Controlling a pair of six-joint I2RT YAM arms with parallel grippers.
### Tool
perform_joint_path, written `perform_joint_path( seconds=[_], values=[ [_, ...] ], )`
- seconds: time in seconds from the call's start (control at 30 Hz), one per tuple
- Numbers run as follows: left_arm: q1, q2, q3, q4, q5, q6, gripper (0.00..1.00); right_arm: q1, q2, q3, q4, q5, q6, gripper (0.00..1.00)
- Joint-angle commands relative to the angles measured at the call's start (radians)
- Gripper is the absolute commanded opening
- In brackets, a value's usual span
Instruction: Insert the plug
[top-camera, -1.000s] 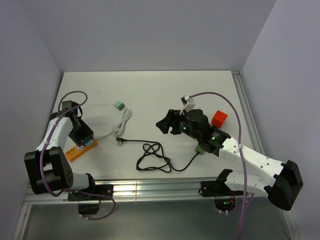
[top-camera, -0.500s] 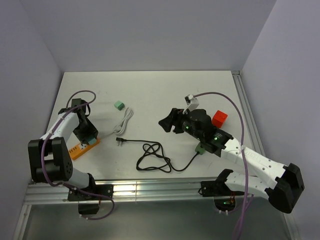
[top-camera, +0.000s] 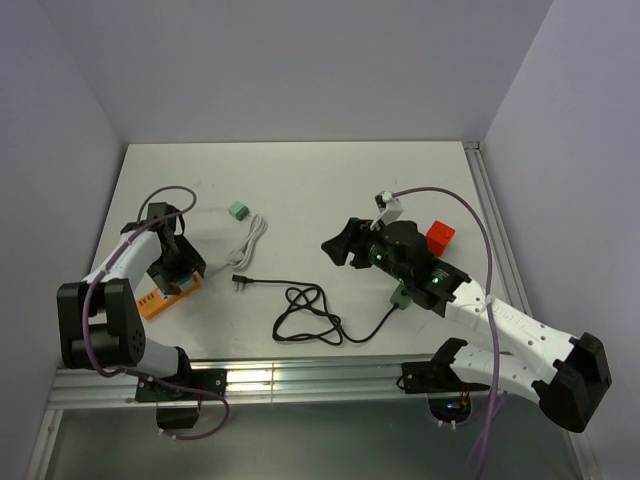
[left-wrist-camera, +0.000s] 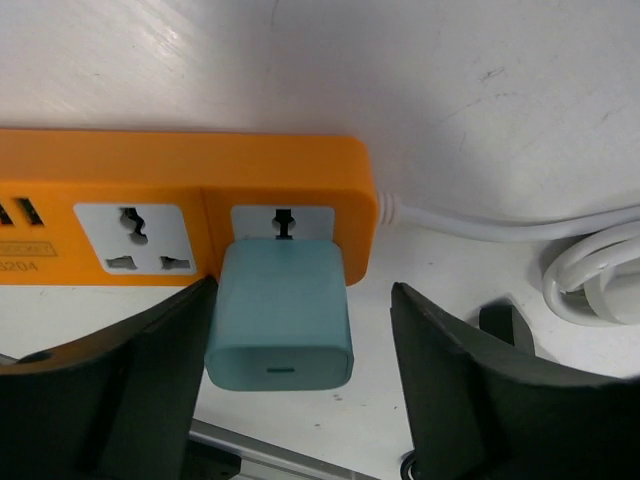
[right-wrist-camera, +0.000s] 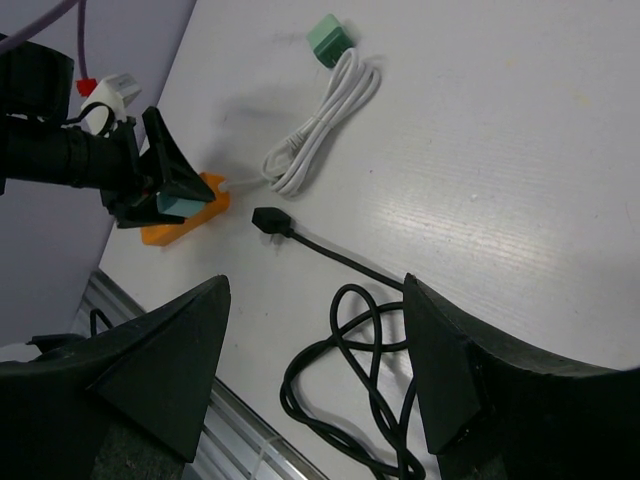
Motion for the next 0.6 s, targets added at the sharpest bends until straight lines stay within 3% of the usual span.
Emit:
perform_joint_path(
  seconds=[0.0, 0.13, 0.37, 0.5, 0.53, 0.57],
  values=[
    [0.001, -0.024, -0.012, 0.006, 0.036, -0.006, 0.76, -0.008, -0.007, -0.004, 0.039, 0.016, -0.006, 0.77],
    [0.001, -0.085, 0.049, -0.036, 0.016, -0.008, 0.91, -0.008, -0.003, -0.003, 0.039, 0.028, -0.012, 0.77],
    [0.0, -0.196, 0.2, -0.088, -0.033, 0.005, 0.91, -0.008, 0.021, 0.008, 0.039, 0.027, -0.012, 0.77],
    [-0.038, -0.116, 0.339, -0.073, -0.061, 0.006, 0.91, -0.008, 0.059, 0.031, 0.024, -0.008, 0.0, 0.77],
    [-0.058, -0.064, 0.367, -0.07, -0.064, -0.004, 0.99, -0.007, 0.064, 0.042, 0.013, -0.01, 0.0, 0.77],
    [-0.062, -0.035, 0.398, -0.068, -0.069, -0.032, 0.99, -0.007, 0.07, 0.05, 0.0, -0.01, 0.0, 0.77]
  ],
)
